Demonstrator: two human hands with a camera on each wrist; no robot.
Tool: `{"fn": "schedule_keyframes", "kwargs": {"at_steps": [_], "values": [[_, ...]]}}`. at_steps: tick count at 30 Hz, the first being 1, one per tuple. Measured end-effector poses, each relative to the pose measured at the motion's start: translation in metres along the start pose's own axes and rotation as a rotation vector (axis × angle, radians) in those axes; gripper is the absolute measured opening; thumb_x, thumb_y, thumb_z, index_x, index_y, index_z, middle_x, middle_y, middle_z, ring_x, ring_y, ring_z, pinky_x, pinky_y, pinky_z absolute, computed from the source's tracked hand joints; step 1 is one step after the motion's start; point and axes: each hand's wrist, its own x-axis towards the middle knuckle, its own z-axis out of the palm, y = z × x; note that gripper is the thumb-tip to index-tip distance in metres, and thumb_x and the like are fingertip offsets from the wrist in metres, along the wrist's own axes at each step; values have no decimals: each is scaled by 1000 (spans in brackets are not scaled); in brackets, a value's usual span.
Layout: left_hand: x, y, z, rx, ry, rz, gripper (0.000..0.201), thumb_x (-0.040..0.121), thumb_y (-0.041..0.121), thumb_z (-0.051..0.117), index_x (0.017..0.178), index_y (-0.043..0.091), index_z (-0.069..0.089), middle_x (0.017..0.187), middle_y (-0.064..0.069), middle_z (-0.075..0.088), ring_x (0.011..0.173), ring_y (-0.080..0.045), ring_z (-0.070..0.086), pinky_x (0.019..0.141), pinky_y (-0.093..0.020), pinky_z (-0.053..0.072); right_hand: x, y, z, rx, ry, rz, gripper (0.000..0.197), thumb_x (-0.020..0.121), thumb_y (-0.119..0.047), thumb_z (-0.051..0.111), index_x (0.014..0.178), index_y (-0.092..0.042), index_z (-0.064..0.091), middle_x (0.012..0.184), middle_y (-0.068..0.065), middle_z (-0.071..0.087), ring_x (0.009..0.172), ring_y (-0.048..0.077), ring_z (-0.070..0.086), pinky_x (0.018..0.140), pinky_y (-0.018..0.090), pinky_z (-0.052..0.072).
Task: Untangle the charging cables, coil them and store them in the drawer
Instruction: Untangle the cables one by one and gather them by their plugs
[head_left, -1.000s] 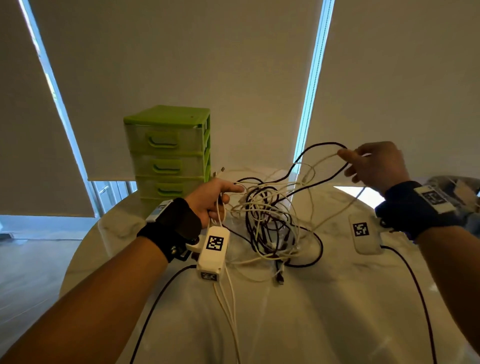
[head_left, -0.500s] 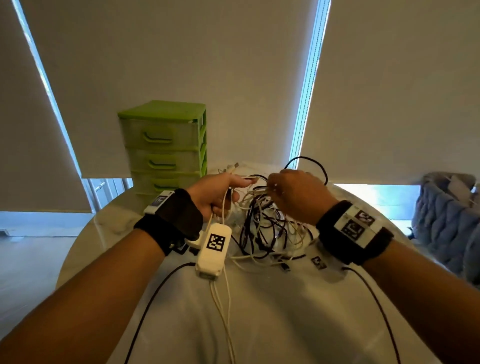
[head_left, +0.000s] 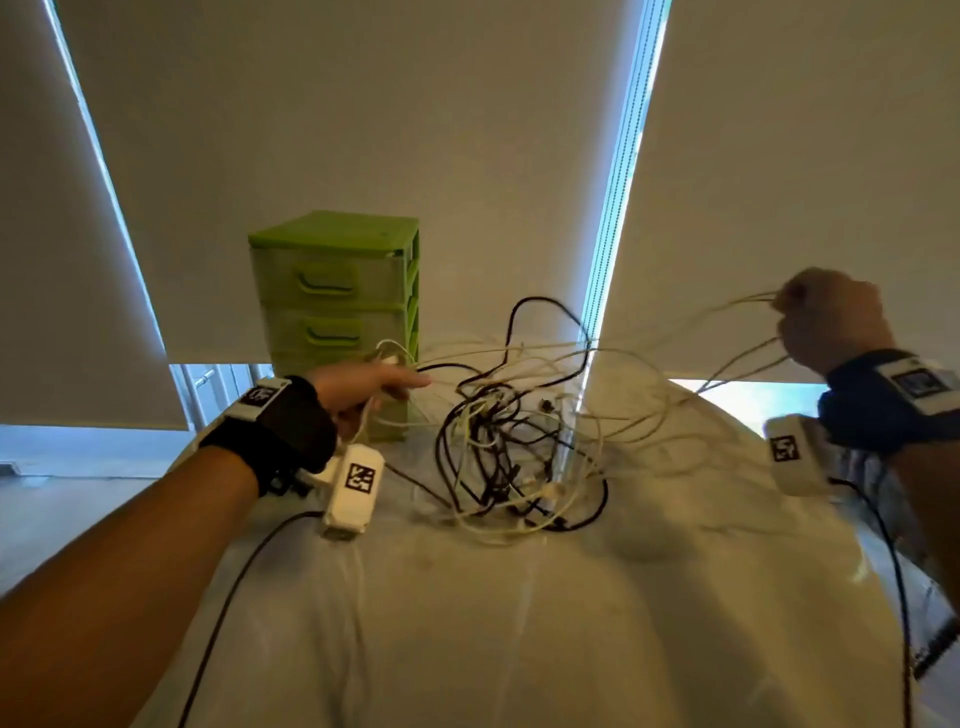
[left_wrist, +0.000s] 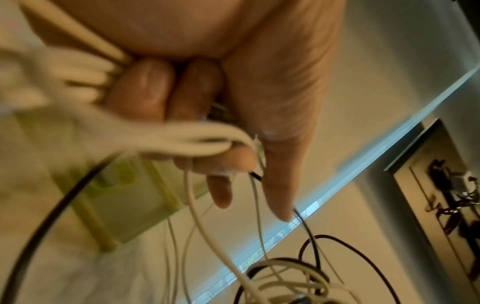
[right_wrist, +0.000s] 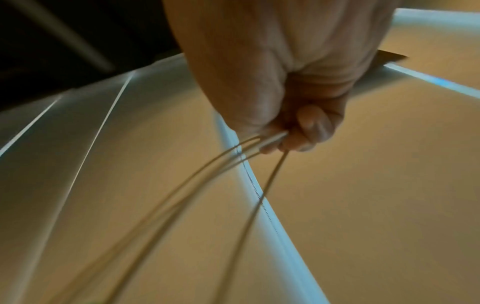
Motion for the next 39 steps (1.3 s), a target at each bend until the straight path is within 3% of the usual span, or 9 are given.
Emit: {"fn": "schedule_keyframes", "kwargs": {"at_steps": [5, 8, 10, 14, 21, 24, 28, 33, 39], "values": [[-3, -3, 13, -114, -15, 49, 46, 57, 50, 78, 74, 13, 56, 54, 1, 44, 43, -10, 30, 46, -21, 32, -26, -11, 25, 199, -185, -85, 12, 91, -11, 59, 85, -7, 69, 80, 17, 68, 68, 28, 66, 71, 30, 48], [-5, 9, 23, -161, 151, 176, 45, 73, 39, 79, 98, 5, 64, 82, -4, 63, 81, -19, 59, 87, -35, 45, -35, -25, 37, 270, -196, -111, 14, 92, -14, 60, 81, -7, 66, 69, 12, 66, 54, 18, 61, 56, 24, 45], [-7, 15, 23, -166, 297, 257, 40, 74, 39, 80, 100, 10, 69, 95, -5, 70, 94, -22, 64, 83, -33, 47, -36, -28, 36, 300, -196, -108, 14, 92, -14, 60, 82, -7, 66, 70, 13, 67, 54, 18, 61, 52, 23, 45], [-22, 32, 33, -13, 494, 407, 13, 83, 31, 74, 90, 25, 66, 77, 12, 61, 68, 0, 54, 52, -18, 37, -40, -34, 30, 311, -183, -140, 15, 91, -23, 64, 88, -9, 71, 77, 7, 69, 74, 22, 66, 71, 29, 49], [-33, 45, 43, 55, 620, 490, 51, 80, 17, 76, 119, 20, 44, 100, 3, 59, 84, -18, 61, 74, -36, 56, -30, -44, -7, 280, 105, -66, 20, 91, -29, 64, 93, -11, 73, 84, 5, 64, 82, 19, 56, 79, 26, 39], [-37, 42, 42, 27, 533, 482, 57, 79, 0, 72, 123, 19, 42, 106, 2, 57, 79, -12, 57, 65, -27, 53, -23, -41, -15, 411, 40, -12, 21, 95, -24, 57, 86, -8, 66, 77, 10, 61, 70, 23, 56, 69, 28, 43], [-46, 52, 59, 75, 182, 563, 40, 75, 10, 79, 109, 19, 60, 98, 7, 59, 77, 0, 55, 59, -15, 40, -26, -54, -26, 840, -166, 107, 23, 101, -19, 44, 82, -12, 56, 75, 7, 57, 58, 18, 54, 55, 28, 42], [-55, 67, 92, -139, -122, 593, 38, 78, 17, 79, 114, 18, 67, 96, 4, 70, 80, -2, 65, 64, -9, 48, -30, -68, -30, 898, -168, 89, 26, 101, -16, 44, 78, -13, 55, 66, 3, 55, 45, 11, 54, 50, 25, 43], [-69, 64, 114, -373, -325, 654, 40, 86, -4, 65, 125, 4, 61, 67, 11, 70, 42, 9, 51, 42, -8, 40, -46, -79, -23, 972, -214, 152, 20, 103, -15, 41, 91, -6, 55, 71, 7, 53, 58, 17, 53, 53, 25, 44]]}}
